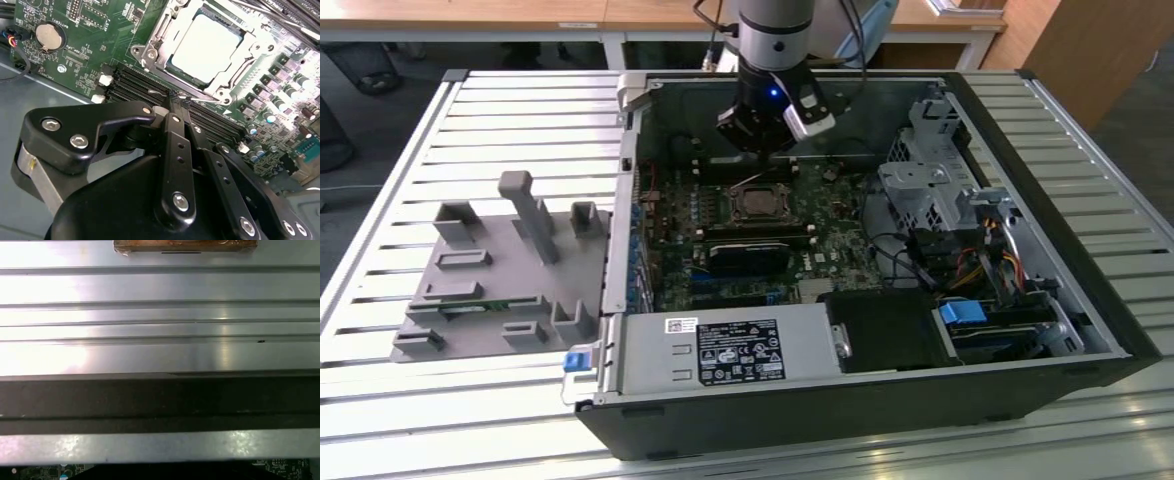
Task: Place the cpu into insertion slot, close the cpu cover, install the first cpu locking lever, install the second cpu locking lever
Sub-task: 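Install the first cpu locking lever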
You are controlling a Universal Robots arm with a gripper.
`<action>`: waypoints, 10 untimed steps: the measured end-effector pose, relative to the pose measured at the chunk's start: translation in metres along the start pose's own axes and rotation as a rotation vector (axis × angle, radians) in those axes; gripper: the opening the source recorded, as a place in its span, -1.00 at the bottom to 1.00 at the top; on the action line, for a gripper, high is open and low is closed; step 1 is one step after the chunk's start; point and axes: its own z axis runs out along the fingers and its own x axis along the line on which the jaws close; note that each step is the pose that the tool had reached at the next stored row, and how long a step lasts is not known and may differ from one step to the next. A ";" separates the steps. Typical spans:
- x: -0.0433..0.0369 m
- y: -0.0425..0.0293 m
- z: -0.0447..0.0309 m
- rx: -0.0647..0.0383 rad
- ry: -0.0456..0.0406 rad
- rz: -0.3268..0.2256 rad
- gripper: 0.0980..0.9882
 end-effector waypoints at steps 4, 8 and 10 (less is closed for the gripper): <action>-0.0021 0.0002 0.0020 0.000 0.0000 0.000 -0.98; -0.0045 0.0002 0.0051 0.000 0.0000 0.000 -0.98; -0.0055 0.0001 0.0066 0.000 0.0000 0.000 -0.98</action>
